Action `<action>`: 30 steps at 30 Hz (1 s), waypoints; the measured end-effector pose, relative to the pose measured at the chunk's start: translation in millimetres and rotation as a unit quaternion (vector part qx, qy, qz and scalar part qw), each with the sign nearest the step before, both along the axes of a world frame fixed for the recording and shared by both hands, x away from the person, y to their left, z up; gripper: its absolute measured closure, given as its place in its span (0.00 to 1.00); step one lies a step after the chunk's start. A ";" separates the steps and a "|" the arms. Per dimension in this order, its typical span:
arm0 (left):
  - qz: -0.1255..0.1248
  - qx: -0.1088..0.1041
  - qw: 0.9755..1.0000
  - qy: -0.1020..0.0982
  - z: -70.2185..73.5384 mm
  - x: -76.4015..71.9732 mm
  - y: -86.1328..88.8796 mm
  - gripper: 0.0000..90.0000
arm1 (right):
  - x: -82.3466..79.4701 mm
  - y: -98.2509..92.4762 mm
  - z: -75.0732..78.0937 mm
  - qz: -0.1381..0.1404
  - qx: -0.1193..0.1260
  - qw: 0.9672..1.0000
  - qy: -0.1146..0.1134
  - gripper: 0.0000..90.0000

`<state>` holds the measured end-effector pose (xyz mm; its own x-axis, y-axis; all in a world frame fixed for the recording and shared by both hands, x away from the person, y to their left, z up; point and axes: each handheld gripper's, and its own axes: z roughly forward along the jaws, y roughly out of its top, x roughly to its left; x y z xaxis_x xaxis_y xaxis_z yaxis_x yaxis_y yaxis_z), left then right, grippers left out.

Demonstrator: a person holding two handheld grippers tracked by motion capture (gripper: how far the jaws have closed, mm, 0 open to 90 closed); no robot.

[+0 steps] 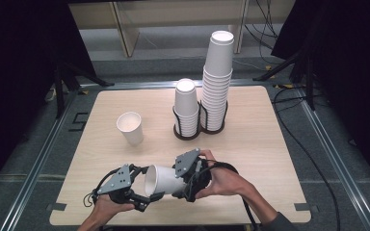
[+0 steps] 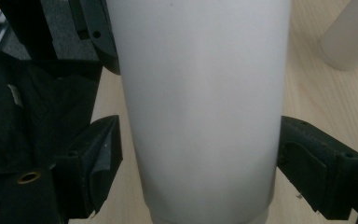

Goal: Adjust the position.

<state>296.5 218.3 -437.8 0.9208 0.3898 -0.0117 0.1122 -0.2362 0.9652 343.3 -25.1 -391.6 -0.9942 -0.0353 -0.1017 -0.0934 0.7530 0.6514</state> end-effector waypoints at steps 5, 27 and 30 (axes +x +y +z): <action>-0.002 0.014 1.000 0.009 0.8 -2.2 -3.2 0.17 | -3.7 7.3 -7.5 0.012 -0.027 1.000 -0.007 0.19; 0.040 -0.141 0.989 0.029 0.7 -1.1 6.0 0.08 | 7.3 4.0 -12.1 0.002 0.102 0.993 0.054 0.27; 0.038 -0.147 0.988 0.034 2.1 0.4 8.0 0.10 | 7.9 4.8 -15.4 -0.003 0.119 0.990 0.076 0.26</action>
<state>296.9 226.3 -435.7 0.8820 0.4286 -0.1957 0.1859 0.0652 0.9804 351.2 -20.2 -407.0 -0.9988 -0.0218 0.0436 0.0231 0.5771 0.8163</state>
